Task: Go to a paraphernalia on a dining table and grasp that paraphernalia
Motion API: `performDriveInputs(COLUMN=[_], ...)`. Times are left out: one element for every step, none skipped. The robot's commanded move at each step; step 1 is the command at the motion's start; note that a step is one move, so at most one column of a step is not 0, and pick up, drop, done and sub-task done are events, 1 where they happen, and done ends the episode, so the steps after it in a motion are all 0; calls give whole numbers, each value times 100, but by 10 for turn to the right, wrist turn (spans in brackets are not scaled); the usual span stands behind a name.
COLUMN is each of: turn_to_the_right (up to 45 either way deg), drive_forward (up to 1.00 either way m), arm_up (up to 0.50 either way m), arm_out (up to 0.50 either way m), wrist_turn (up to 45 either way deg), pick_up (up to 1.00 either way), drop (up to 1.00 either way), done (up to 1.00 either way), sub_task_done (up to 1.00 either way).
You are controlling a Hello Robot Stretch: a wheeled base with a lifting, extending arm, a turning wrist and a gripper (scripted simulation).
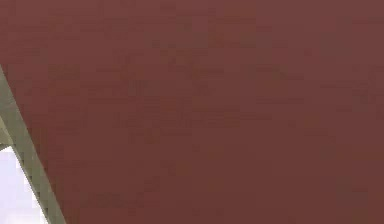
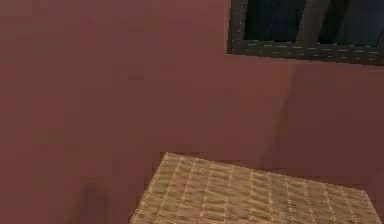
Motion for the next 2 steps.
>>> performDriveInputs(turn_to_the_right=[-150,0], drive_forward=[0,5], arm_up=[0,0], arm_out=[0,0], wrist_turn=[0,0], pick_up=[0,0], drop=[0,0], done=[0,0], sub_task_done=[0,0])
